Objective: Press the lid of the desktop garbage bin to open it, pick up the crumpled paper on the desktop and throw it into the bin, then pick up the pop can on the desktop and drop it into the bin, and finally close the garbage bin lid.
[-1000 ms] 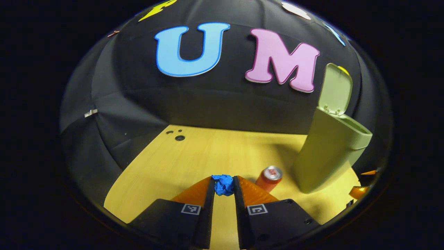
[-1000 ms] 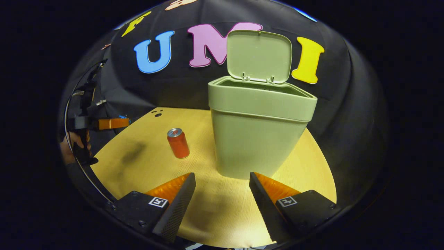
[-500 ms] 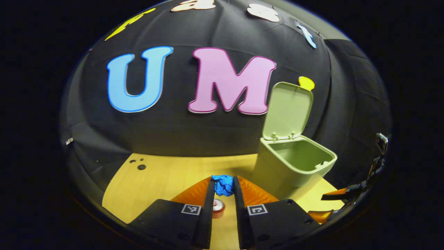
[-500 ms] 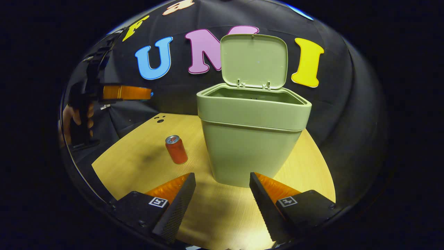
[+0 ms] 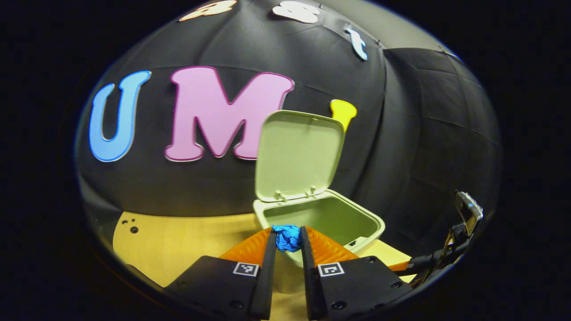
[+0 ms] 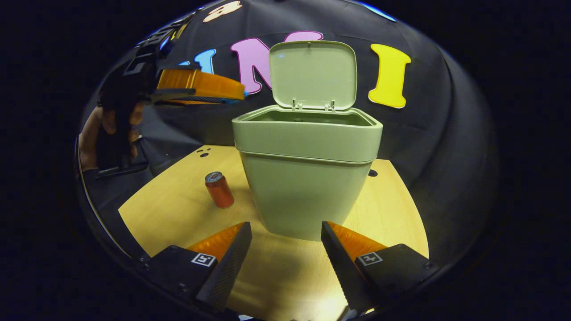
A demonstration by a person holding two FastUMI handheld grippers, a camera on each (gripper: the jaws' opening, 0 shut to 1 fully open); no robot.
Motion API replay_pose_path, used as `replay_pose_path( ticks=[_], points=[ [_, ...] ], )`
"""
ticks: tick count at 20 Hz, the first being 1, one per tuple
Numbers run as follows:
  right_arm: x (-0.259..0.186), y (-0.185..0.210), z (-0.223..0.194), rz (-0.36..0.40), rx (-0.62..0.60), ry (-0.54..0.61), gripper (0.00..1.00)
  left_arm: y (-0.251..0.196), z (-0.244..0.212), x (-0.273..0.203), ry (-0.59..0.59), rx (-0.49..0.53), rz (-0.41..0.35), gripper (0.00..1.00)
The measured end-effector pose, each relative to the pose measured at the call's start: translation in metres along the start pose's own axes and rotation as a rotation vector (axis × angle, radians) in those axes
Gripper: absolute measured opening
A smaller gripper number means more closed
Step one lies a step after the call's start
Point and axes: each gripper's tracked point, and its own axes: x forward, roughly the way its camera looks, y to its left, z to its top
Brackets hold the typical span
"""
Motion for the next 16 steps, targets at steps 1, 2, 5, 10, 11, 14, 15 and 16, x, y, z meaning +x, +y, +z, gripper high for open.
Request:
replay_pose_path(
  ticks=[1, 2, 5, 10, 11, 14, 15, 16],
  points=[
    [0.0, -0.001, 0.0, 0.005, 0.001, 0.001, 0.98, -0.006, -0.001, 0.007, 0.009, 0.013, -0.017, 0.34],
    [0.001, -0.002, 0.0, 0.009, 0.0, 0.003, 0.98, -0.011, -0.002, 0.012, 0.014, 0.023, -0.027, 0.34],
    [0.003, -0.004, -0.003, 0.015, -0.009, 0.014, 0.98, -0.023, -0.004, 0.025, 0.024, 0.028, -0.046, 0.36],
    [0.003, -0.003, -0.004, 0.018, -0.007, 0.024, 0.99, -0.027, -0.008, 0.032, 0.037, 0.036, -0.051, 0.49],
    [0.004, -0.003, -0.005, 0.016, -0.005, 0.026, 0.98, -0.027, -0.006, 0.031, 0.032, 0.039, -0.054, 0.52],
    [0.004, -0.003, -0.004, 0.006, 0.004, 0.027, 0.99, -0.017, 0.003, 0.025, -0.009, 0.039, -0.024, 0.77],
    [0.004, -0.002, -0.003, 0.002, 0.006, 0.027, 0.99, -0.01, 0.005, 0.02, -0.018, 0.037, -0.002, 0.92],
    [0.004, 0.0, -0.003, -0.001, 0.007, 0.027, 0.98, -0.003, 0.007, 0.015, -0.03, 0.032, 0.019, 0.98]
  ],
)
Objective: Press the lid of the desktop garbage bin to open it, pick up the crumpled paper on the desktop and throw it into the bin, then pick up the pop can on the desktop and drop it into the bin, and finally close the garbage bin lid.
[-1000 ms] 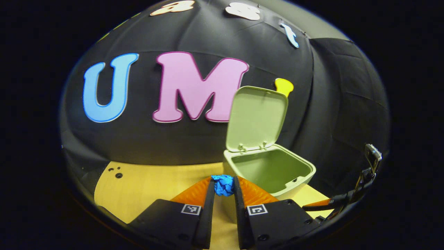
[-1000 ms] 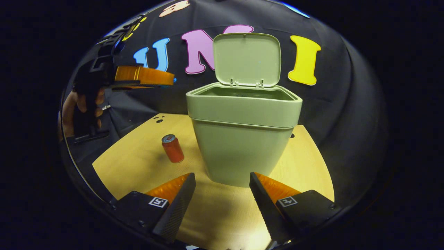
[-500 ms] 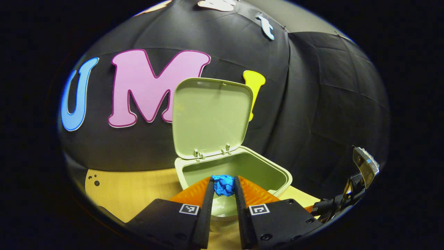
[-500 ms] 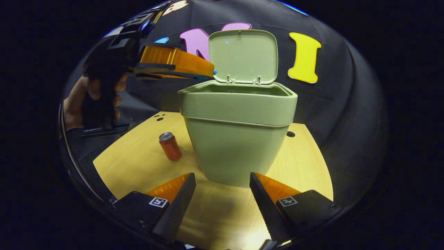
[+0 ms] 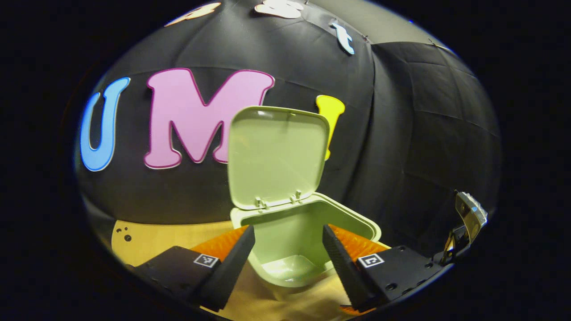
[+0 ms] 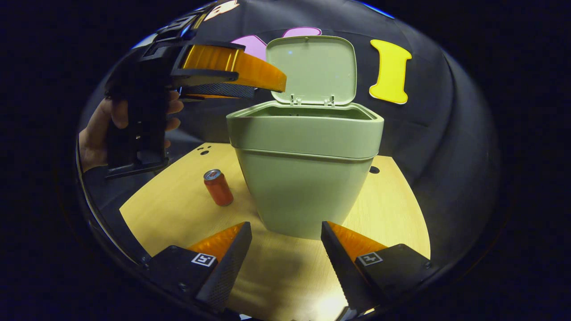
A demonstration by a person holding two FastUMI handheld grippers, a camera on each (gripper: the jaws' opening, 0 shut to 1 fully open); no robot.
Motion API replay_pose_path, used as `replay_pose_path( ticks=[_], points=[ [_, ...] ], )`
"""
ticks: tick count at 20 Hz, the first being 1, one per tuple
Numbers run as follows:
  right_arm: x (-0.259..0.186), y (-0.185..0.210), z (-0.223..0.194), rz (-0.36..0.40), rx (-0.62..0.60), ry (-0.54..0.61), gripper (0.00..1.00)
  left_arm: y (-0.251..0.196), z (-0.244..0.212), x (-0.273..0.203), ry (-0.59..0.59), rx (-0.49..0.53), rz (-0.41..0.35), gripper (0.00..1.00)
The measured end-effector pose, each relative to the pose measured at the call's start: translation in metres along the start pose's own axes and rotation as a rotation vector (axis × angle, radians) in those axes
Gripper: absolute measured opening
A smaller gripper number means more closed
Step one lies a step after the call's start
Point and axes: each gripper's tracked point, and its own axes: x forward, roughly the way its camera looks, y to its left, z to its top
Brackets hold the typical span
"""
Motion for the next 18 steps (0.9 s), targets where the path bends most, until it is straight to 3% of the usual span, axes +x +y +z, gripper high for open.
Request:
replay_pose_path(
  ticks=[6, 10, 14, 18],
  points=[
    [-0.002, 0.026, -0.005, -0.003, -0.012, 0.023, 0.99, 0.068, -0.014, -0.06, -0.037, -0.045, 0.168, 0.98],
    [0.001, 0.053, -0.01, 0.004, -0.026, 0.036, 0.99, 0.123, -0.05, -0.121, 0.013, -0.028, 0.29, 0.99],
    [0.007, 0.08, -0.015, 0.011, -0.059, 0.048, 0.99, 0.151, -0.093, -0.179, 0.061, -0.103, 0.355, 0.99],
    [0.021, 0.114, -0.023, 0.042, -0.078, 0.07, 1.0, 0.184, -0.123, -0.233, 0.112, -0.107, 0.444, 0.99]
  ],
)
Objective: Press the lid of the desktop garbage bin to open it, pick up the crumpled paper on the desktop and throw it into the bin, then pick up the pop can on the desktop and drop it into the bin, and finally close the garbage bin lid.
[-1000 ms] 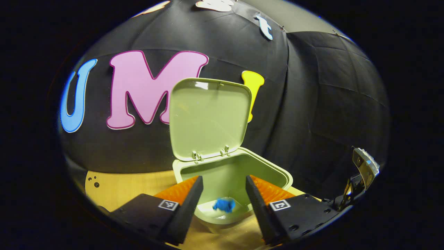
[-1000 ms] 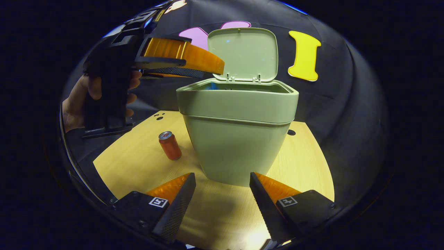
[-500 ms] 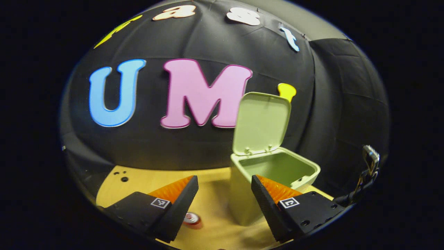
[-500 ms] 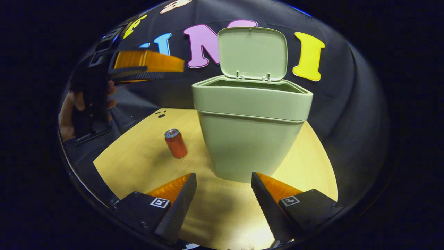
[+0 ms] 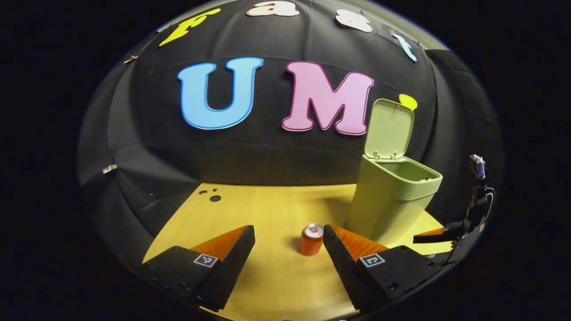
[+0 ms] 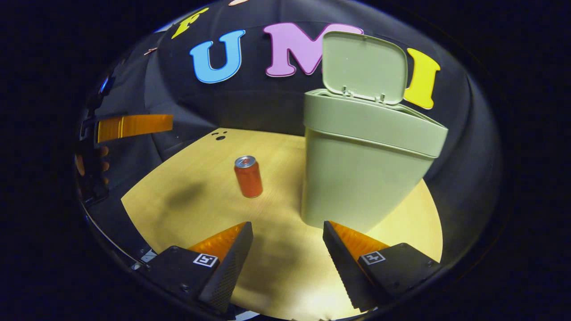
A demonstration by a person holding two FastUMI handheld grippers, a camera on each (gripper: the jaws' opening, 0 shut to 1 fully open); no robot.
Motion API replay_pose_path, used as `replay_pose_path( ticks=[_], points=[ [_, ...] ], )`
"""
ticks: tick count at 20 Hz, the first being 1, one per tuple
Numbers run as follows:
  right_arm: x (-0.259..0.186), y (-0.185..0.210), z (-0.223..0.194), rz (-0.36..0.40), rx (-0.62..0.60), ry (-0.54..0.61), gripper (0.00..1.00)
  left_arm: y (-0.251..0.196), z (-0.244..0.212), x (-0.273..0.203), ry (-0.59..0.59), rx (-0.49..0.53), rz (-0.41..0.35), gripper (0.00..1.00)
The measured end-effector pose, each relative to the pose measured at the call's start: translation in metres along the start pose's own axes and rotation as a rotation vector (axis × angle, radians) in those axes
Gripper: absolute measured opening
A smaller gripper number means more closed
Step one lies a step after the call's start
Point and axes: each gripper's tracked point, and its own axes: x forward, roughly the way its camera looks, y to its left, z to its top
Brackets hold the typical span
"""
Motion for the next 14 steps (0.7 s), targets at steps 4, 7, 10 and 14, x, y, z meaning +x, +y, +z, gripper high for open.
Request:
replay_pose_path(
  ticks=[4, 7, 10, 14],
  points=[
    [0.027, 0.037, 0.004, 0.039, -0.022, 0.001, 0.99, 0.05, -0.024, -0.025, 0.042, -0.027, 0.075, 0.99],
    [0.053, 0.056, 0.011, 0.051, -0.013, 0.004, 1.0, 0.076, -0.042, -0.042, 0.066, -0.049, 0.129, 0.99],
    [0.08, 0.066, 0.019, 0.063, 0.039, 0.011, 0.99, 0.092, -0.058, -0.055, 0.092, -0.076, 0.165, 0.99],
    [0.112, 0.073, 0.031, 0.062, 0.073, 0.015, 0.98, 0.111, -0.079, -0.061, 0.13, -0.114, 0.204, 0.99]
  ],
)
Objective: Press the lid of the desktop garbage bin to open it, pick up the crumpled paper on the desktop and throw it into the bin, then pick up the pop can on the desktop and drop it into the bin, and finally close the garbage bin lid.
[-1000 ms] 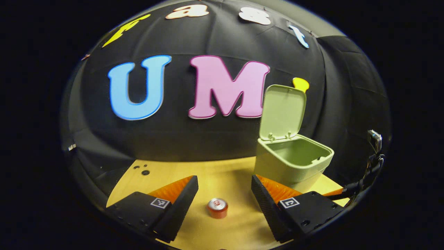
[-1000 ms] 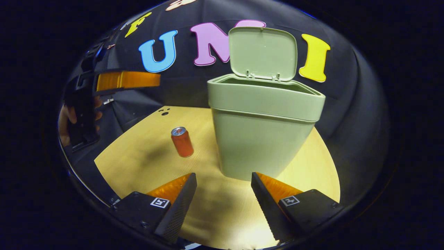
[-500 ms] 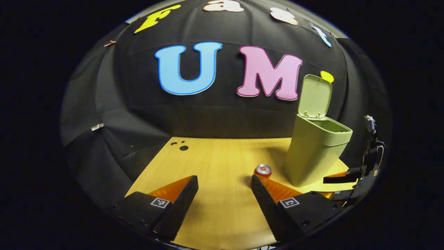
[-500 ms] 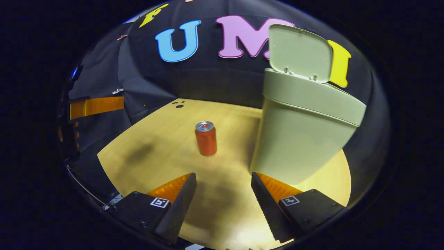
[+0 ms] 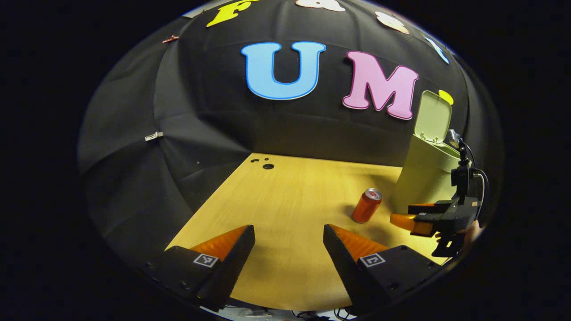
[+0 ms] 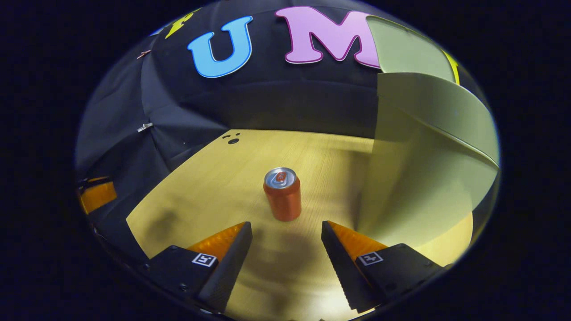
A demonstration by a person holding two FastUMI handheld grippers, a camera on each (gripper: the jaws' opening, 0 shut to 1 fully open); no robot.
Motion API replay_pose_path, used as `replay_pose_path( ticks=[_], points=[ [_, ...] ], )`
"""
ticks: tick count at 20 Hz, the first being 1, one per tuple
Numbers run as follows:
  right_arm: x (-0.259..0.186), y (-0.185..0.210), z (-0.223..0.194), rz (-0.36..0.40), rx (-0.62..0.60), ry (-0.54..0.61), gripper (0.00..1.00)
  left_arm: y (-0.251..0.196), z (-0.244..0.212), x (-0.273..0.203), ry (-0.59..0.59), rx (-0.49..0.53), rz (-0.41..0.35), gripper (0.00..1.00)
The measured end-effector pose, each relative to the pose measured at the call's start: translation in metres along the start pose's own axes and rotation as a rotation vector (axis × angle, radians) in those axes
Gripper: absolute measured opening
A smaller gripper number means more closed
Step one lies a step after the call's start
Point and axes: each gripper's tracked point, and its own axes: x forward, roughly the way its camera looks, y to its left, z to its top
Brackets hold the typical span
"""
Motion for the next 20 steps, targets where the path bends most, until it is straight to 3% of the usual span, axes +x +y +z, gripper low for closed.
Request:
replay_pose_path(
  ticks=[12, 20],
  points=[
    [0.087, 0.014, 0.004, -0.001, 0.017, 0.024, 0.99, 0.027, -0.011, 0.027, 0.067, -0.04, 0.044, 0.99],
    [0.121, 0.009, 0.006, -0.038, -0.003, 0.036, 0.99, 0.029, -0.017, 0.039, 0.1, -0.055, 0.054, 0.99]
  ],
)
